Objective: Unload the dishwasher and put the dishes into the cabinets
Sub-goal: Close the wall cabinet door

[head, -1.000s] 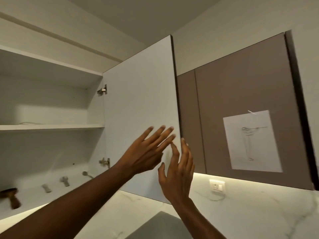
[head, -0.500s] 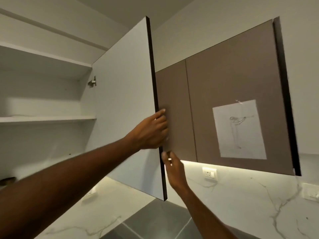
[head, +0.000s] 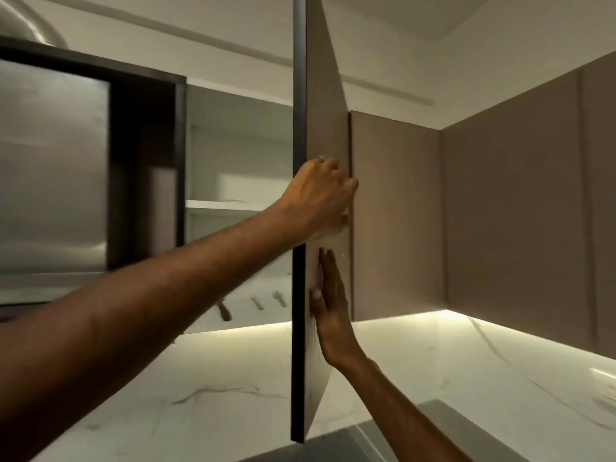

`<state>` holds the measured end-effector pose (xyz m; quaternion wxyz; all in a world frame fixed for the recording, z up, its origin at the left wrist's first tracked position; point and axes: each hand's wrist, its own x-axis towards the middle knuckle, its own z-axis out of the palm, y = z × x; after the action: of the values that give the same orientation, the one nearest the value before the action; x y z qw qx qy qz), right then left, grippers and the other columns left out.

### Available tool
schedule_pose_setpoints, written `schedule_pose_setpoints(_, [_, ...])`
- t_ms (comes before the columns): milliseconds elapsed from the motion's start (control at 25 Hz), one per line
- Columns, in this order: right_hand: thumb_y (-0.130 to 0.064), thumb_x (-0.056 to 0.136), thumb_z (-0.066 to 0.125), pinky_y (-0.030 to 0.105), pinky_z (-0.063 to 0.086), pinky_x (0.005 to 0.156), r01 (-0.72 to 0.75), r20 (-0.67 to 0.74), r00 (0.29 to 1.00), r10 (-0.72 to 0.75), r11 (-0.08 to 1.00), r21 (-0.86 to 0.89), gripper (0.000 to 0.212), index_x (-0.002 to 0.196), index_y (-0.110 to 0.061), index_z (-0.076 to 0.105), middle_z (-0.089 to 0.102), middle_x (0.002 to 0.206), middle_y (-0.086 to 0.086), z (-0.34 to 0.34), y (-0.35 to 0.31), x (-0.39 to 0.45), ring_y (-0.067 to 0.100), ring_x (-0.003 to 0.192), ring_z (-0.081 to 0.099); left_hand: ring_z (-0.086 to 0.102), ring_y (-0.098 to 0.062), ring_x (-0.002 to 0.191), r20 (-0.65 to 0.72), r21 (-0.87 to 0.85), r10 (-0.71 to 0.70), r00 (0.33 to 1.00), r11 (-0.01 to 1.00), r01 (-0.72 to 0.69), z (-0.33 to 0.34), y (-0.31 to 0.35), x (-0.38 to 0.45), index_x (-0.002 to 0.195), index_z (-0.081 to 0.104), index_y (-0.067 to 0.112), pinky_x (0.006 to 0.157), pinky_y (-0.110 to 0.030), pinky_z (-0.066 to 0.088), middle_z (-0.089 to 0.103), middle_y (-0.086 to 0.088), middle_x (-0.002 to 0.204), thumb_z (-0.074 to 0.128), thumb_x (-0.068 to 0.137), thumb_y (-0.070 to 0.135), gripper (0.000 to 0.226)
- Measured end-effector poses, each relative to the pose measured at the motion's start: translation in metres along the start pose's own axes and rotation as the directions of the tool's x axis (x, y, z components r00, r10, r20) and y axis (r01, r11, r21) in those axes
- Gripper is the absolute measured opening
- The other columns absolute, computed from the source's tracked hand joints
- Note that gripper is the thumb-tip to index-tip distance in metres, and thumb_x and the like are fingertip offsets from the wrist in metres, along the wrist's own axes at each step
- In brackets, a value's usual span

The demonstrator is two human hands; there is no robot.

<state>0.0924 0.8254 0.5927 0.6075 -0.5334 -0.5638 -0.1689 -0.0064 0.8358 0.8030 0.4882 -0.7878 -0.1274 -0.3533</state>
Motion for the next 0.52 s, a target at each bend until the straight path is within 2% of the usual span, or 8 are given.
schedule_pose_setpoints(40, [-0.085,0.094,0.021,0.044,0.014,0.129,0.048,0.011,0.999,-0.048,0.996,-0.07,0.077,0.162,-0.055,0.0,-0.002,0.174,-0.021,0.027,0.006,0.009,0.007,0.162,0.003,0.048,-0.035,0.14,0.019,0.088,-0.046,0.999,0.995,0.044,0.024,-0.022,-0.014,0.145,0.052,0.023,0.118,-0.055,0.031,0.058,-0.014,0.143,0.047,0.097,0.065,0.064])
schedule_pose_setpoints(80, [-0.085,0.094,0.019,0.048,0.012,0.13,0.089,0.023,0.996,-0.086,0.983,-0.159,0.079,0.162,-0.053,-0.004,-0.009,0.174,-0.018,0.053,0.013,0.019,0.011,0.162,-0.003,0.027,-0.038,0.154,0.048,0.161,-0.093,0.995,0.983,0.084,0.049,-0.041,-0.031,0.155,0.04,0.025,0.126,-0.06,0.013,0.04,-0.016,0.161,0.045,0.096,0.067,0.073])
schedule_pose_setpoints(120, [-0.085,0.094,0.018,0.054,0.011,0.13,0.12,0.029,0.993,-0.116,0.961,-0.249,0.082,0.164,-0.049,-0.006,-0.014,0.175,-0.013,0.078,0.024,0.029,0.015,0.163,-0.008,0.01,-0.039,0.159,0.051,0.205,-0.136,0.989,0.971,0.123,0.073,-0.055,-0.047,0.161,0.03,0.025,0.127,-0.062,0.0,0.021,-0.017,0.17,0.044,0.097,0.067,0.078])
schedule_pose_setpoints(200, [-0.083,0.096,0.018,0.065,0.014,0.126,0.165,0.018,0.985,-0.172,0.903,-0.397,0.084,0.166,-0.042,-0.005,-0.016,0.176,-0.001,0.125,0.045,0.048,0.026,0.163,-0.011,-0.007,-0.039,0.16,-0.001,0.171,-0.245,0.97,0.955,0.241,0.121,-0.072,-0.074,0.164,0.021,0.025,0.125,-0.064,-0.011,-0.001,-0.016,0.174,0.043,0.099,0.061,0.078])
schedule_pose_setpoints(360, [-0.08,0.098,0.019,0.071,0.025,0.12,0.089,-0.036,0.99,-0.135,0.807,-0.583,0.091,0.168,-0.026,0.001,0.005,0.176,0.014,0.194,0.066,0.074,0.039,0.162,0.007,-0.021,-0.036,0.158,-0.061,-0.052,-0.45,0.891,0.893,0.447,0.199,-0.074,-0.102,0.167,-0.002,0.025,0.127,-0.061,-0.008,-0.022,-0.014,0.171,0.033,0.106,0.053,0.076])
schedule_pose_setpoints(440, [-0.081,0.095,0.019,0.074,0.021,0.12,0.069,-0.044,0.991,-0.13,0.75,-0.658,0.097,0.168,-0.019,0.006,0.008,0.175,0.014,0.216,0.077,0.09,0.038,0.161,0.01,-0.019,-0.033,0.159,-0.085,-0.118,-0.499,0.862,0.864,0.489,0.233,-0.078,-0.108,0.166,-0.007,0.027,0.128,-0.06,0.0,-0.022,-0.012,0.171,0.029,0.108,0.05,0.072])
schedule_pose_setpoints(520, [-0.08,0.095,0.024,0.077,0.014,0.119,0.126,0.0,0.984,-0.18,0.689,-0.714,0.093,0.168,-0.024,0.011,0.005,0.176,0.008,0.222,0.09,0.104,0.035,0.162,0.006,-0.014,-0.033,0.16,-0.1,-0.174,-0.57,0.816,0.817,0.55,0.255,-0.081,-0.114,0.166,-0.003,0.029,0.128,-0.06,0.006,-0.019,-0.012,0.172,0.034,0.107,0.05,0.073])
